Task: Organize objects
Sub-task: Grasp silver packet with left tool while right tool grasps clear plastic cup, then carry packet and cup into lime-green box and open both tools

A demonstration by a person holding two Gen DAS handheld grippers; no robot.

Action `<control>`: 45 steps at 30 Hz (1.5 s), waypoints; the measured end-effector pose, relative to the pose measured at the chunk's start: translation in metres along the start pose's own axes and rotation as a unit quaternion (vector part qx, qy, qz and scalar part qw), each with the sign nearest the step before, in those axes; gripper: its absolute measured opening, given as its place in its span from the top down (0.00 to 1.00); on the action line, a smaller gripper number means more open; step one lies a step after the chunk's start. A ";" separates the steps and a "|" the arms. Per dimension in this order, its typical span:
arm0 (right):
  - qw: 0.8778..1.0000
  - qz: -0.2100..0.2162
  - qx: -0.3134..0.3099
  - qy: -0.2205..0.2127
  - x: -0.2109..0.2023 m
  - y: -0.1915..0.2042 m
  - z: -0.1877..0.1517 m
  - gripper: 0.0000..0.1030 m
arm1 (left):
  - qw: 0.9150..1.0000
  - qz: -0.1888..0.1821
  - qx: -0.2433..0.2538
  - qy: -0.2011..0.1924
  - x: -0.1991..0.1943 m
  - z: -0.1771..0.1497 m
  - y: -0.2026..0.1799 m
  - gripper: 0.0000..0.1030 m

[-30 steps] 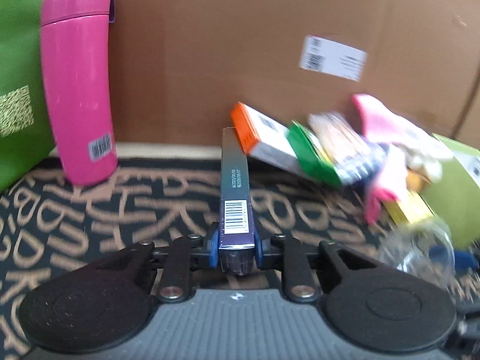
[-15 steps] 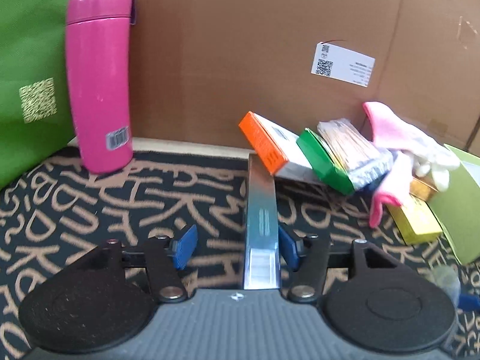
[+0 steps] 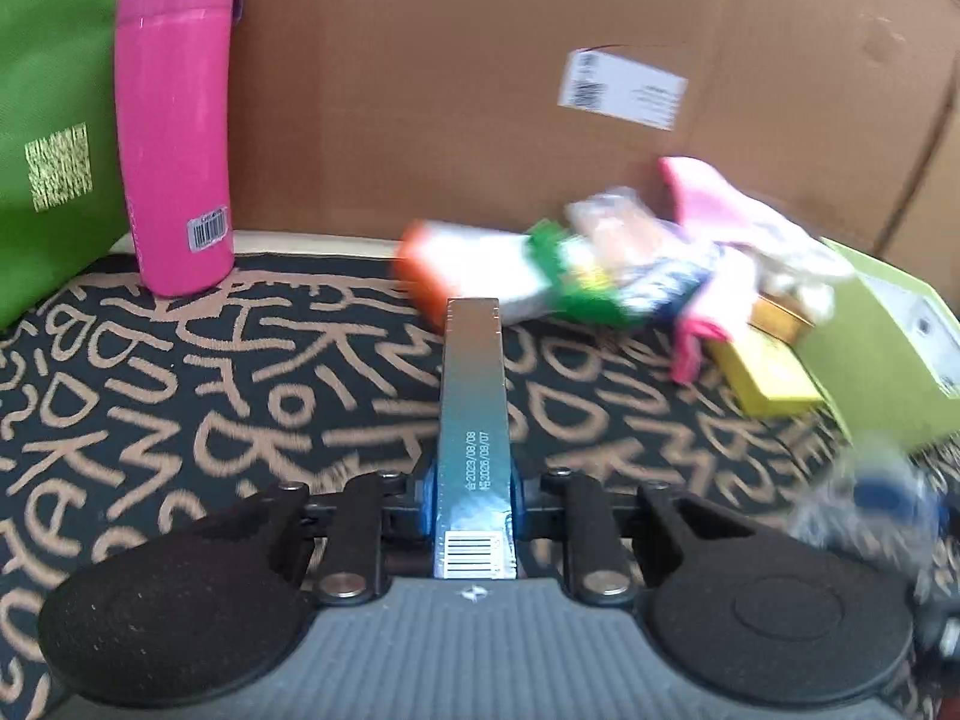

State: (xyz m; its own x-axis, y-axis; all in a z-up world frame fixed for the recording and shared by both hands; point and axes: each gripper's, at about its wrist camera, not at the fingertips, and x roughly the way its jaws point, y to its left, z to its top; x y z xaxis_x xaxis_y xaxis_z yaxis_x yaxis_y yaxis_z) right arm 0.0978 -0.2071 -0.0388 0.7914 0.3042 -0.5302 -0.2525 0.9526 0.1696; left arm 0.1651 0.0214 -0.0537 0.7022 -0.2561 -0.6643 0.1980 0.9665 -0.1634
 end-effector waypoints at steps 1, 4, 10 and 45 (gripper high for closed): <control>1.000 0.001 -0.001 -0.011 -0.009 -0.003 0.003 0.27 | 1.000 -0.004 0.006 -0.002 -0.008 -0.002 -0.004 0.78; 0.999 -0.010 -0.008 -0.041 -0.032 -0.016 0.012 0.27 | 0.999 -0.030 0.010 -0.015 -0.029 -0.001 -0.017 0.78; 0.992 -0.087 -0.024 -0.091 -0.069 -0.056 0.032 0.27 | 0.991 -0.110 0.044 -0.059 -0.051 0.028 -0.079 0.78; 0.966 -0.245 0.002 -0.080 -0.073 -0.232 0.056 0.00 | 0.973 -0.142 0.148 -0.105 0.048 0.070 -0.295 0.10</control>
State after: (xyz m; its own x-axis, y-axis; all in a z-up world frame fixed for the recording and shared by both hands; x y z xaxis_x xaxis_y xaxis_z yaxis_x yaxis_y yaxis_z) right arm 0.1294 -0.4508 0.0069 0.8912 -0.1879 -0.4128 0.1762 0.9821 -0.0667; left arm 0.1879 -0.2775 0.0135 0.7087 -0.5397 -0.4544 0.5705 0.8173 -0.0811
